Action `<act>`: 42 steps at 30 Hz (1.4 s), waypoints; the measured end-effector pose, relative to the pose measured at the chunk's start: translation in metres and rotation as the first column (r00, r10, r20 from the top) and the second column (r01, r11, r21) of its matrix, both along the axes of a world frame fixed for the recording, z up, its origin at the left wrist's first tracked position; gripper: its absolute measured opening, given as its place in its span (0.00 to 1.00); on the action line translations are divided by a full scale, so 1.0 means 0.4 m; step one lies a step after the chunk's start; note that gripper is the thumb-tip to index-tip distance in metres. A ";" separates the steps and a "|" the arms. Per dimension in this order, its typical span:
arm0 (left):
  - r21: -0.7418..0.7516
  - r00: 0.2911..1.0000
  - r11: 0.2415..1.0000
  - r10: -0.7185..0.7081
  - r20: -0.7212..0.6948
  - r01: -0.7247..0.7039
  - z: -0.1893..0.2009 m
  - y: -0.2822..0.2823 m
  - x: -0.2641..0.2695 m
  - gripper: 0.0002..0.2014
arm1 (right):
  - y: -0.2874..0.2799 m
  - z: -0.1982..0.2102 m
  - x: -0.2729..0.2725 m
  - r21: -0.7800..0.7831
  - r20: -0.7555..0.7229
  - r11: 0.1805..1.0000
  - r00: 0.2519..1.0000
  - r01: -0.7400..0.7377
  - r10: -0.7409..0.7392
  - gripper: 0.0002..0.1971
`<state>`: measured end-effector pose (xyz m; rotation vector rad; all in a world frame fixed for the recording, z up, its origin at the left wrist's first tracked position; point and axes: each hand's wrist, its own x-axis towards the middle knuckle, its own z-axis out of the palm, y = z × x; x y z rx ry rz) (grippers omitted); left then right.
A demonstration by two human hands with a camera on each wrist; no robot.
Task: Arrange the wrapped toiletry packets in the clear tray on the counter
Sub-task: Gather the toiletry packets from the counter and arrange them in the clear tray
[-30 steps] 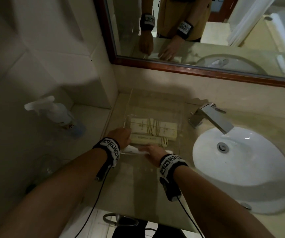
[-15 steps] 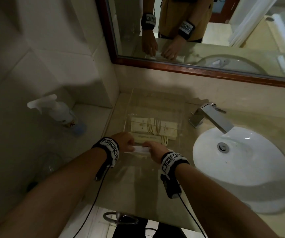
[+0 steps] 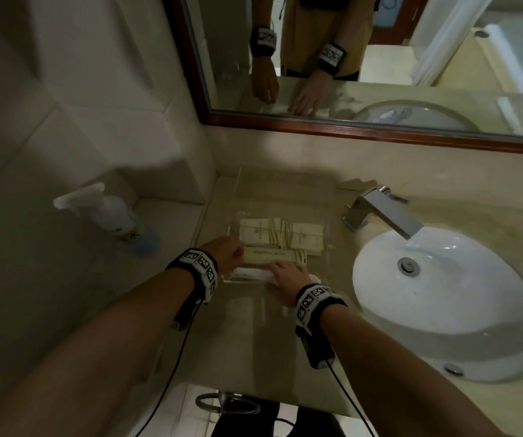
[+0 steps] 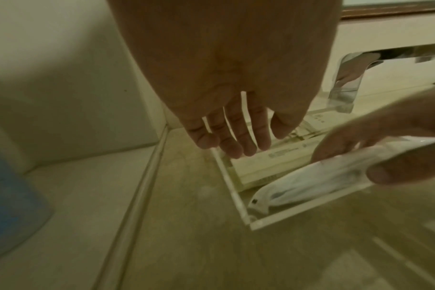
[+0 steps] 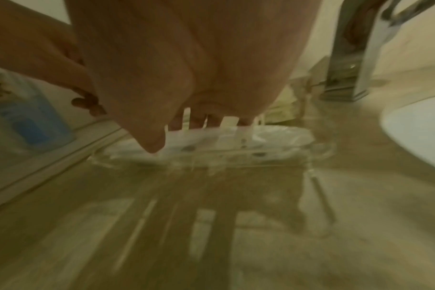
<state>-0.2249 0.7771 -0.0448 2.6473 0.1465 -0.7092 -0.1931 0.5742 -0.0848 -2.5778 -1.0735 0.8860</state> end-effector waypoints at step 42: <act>0.113 0.748 0.758 -0.652 0.121 0.643 0.224 -1.573 0.280 0.03 | -1.586 0.302 -0.006 -0.062 0.208 0.597 0.595 0.800 -0.776 0.14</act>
